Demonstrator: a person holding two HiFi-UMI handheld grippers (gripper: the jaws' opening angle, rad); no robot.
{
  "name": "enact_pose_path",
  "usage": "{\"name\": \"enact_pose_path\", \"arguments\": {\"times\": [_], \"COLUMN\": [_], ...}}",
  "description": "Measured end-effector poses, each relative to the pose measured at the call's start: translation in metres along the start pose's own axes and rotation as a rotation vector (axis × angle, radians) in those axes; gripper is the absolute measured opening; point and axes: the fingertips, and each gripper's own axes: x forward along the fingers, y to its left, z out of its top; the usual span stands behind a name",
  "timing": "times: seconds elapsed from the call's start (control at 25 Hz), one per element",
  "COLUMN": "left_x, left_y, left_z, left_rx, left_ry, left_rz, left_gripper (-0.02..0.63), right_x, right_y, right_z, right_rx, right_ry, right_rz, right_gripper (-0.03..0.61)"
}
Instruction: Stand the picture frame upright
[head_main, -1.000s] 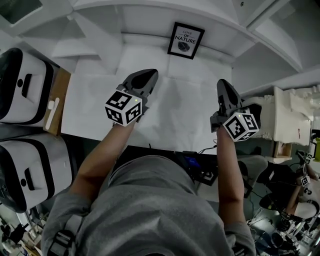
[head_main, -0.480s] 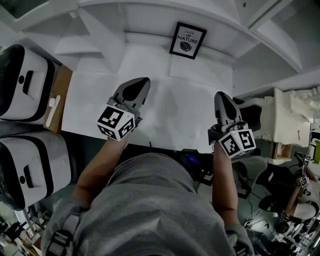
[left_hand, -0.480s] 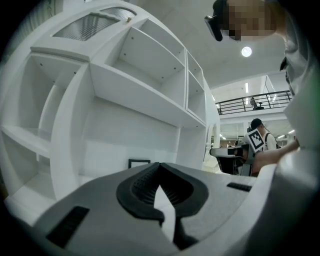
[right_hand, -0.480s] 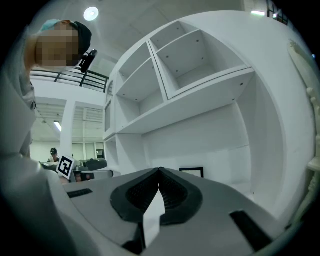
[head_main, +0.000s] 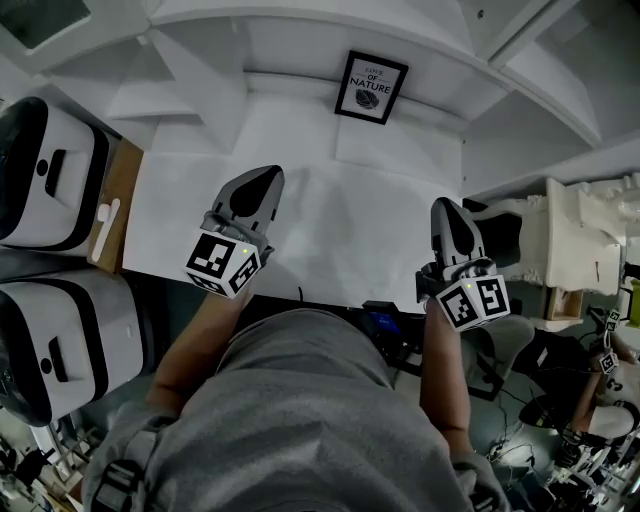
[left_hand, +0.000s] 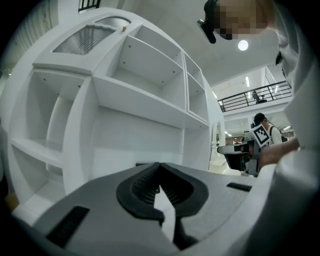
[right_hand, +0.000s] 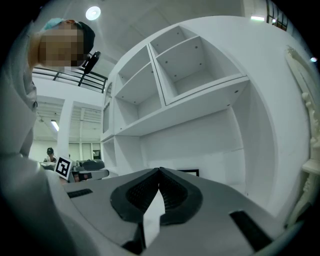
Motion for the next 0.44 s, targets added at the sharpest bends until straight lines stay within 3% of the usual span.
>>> {"name": "enact_pose_path", "arguments": {"times": [0.44], "left_x": [0.0007], "left_y": [0.0011], "left_z": [-0.0056], "left_rx": [0.012], "left_ry": [0.009], "left_rz": [0.006], "left_gripper": [0.006], "right_x": [-0.0078], "right_y": [-0.0083], "right_z": [0.0074], "right_rx": [-0.027], "right_ry": [-0.019], "right_rz": [-0.034], "right_gripper": [0.026]}}
